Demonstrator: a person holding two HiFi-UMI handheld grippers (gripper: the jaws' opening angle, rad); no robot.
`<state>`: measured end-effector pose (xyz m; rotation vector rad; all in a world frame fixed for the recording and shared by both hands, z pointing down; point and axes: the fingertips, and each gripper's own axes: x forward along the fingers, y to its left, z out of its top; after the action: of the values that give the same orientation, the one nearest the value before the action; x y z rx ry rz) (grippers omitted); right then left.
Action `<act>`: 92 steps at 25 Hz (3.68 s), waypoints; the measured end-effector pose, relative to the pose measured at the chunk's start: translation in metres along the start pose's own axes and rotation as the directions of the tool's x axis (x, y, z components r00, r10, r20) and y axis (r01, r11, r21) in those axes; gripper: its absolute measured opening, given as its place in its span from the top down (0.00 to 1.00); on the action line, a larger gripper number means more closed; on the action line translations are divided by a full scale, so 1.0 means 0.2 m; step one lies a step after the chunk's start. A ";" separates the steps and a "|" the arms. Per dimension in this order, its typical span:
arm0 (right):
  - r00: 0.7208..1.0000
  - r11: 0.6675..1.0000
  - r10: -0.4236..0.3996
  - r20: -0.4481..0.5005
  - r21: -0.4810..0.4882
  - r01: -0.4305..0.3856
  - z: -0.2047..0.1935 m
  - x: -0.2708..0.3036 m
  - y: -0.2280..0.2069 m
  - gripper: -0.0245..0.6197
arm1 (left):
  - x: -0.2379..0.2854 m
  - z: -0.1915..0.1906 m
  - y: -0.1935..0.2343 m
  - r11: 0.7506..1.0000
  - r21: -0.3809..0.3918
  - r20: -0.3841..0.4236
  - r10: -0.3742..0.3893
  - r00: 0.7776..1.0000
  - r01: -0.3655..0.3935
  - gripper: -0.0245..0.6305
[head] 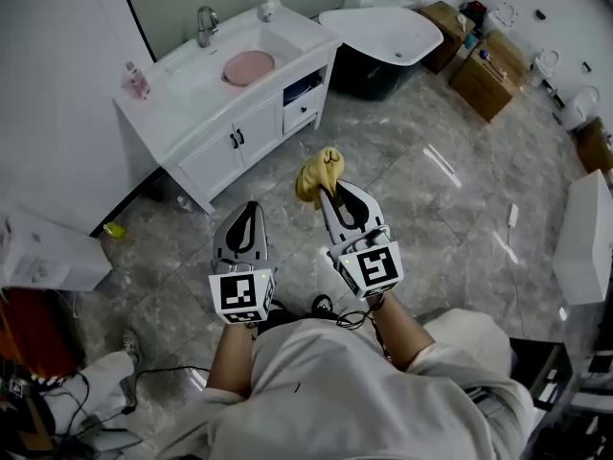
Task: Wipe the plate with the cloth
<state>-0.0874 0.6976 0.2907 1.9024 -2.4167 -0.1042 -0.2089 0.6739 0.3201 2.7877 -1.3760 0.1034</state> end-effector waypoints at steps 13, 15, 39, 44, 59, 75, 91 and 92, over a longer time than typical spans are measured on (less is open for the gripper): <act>1.000 0.999 0.009 0.011 -0.043 -0.008 -0.05 0.13 0.22 0.86 | -0.04 -0.16 0.22 1.000 -0.011 -0.045 -0.029 0.999 0.028 0.91; 1.000 0.999 0.003 -0.001 -0.037 -0.003 -0.07 0.16 0.25 0.86 | -0.02 -0.17 0.26 0.999 -0.009 -0.060 -0.041 0.997 0.040 0.82; 0.999 0.999 0.049 -0.007 0.003 -0.049 -0.22 1.12 -0.45 0.86 | 1.07 -0.20 0.58 0.999 0.020 -0.181 -0.021 0.983 0.025 0.78; 0.996 0.996 0.084 0.021 0.017 -0.084 -0.25 1.38 -0.68 0.86 | 1.41 -0.23 0.62 1.000 0.005 -0.209 -0.001 0.978 0.002 0.78; 0.994 0.995 0.097 -0.043 0.024 -0.096 -0.44 2.20 -1.20 0.86 | 2.33 -0.36 1.01 0.999 -0.039 -0.274 0.016 0.962 -0.028 0.78; 0.961 0.985 0.149 -0.233 -0.050 -0.165 -0.72 3.27 -1.48 0.86 | 3.27 -0.77 1.54 0.994 -0.101 -0.429 -0.087 0.899 0.048 0.78; 0.771 0.870 0.467 -0.432 0.070 -0.488 -1.13 3.96 -1.54 0.86 | 3.51 -1.23 1.76 0.918 -0.293 -0.663 0.006 0.749 -0.267 0.78; 0.754 0.857 0.491 -0.435 0.084 -0.509 -1.16 4.00 -1.53 0.86 | 3.53 -1.28 1.77 0.903 -0.307 -0.681 0.011 0.732 -0.299 0.78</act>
<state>0.0433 -0.1548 0.5010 1.0347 -2.4550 0.2792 -0.0744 -0.0855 0.6261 1.9716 -1.2421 0.6757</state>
